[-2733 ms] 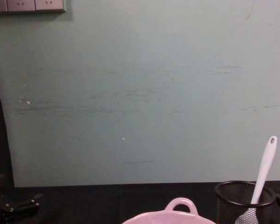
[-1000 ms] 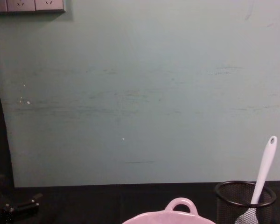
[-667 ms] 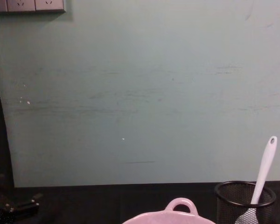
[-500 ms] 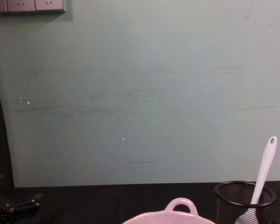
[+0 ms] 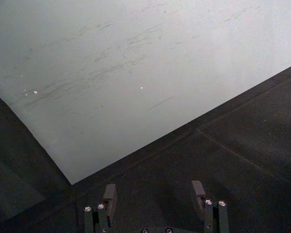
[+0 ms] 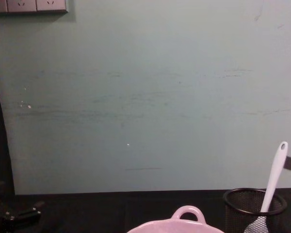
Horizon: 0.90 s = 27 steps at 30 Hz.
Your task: Use the one hand to pick up the spoon and stir the clear water in the bowl.
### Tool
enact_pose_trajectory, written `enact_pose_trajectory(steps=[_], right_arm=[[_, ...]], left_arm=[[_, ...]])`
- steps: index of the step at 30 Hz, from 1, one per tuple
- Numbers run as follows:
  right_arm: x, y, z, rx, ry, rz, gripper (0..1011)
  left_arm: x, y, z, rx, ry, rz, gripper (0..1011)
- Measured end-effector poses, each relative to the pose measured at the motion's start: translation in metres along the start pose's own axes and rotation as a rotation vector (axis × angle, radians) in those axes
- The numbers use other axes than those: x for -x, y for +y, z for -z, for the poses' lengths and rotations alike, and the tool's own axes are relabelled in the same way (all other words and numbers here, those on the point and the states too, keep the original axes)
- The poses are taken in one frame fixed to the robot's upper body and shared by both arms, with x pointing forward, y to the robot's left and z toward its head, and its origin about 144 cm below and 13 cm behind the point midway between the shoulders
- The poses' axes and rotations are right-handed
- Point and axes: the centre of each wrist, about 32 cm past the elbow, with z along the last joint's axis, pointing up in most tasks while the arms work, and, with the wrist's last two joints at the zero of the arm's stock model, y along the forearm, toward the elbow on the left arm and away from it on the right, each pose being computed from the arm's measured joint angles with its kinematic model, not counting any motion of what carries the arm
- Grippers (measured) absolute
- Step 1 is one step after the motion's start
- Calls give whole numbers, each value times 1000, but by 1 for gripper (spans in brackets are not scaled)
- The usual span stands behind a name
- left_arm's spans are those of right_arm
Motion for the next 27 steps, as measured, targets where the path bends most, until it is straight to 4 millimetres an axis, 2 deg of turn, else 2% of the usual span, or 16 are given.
enact_pose_trajectory(steps=[2,3,6,15,27], right_arm=[[-2,3,-1,-3,25,-9,1003],[-10,12,-1,-9,105,-34,1003],[-21,23,-2,-13,199,-70,1003],[-43,48,-5,41,357,-148,1003],[-47,55,0,29,411,-198,1003]], left_arm=[[0,0,0,0,0,0,1005],[0,0,0,0,0,0,1005],[0,0,0,0,0,0,1005],[0,0,0,0,0,0,1005],[0,0,0,0,0,0,1005]])
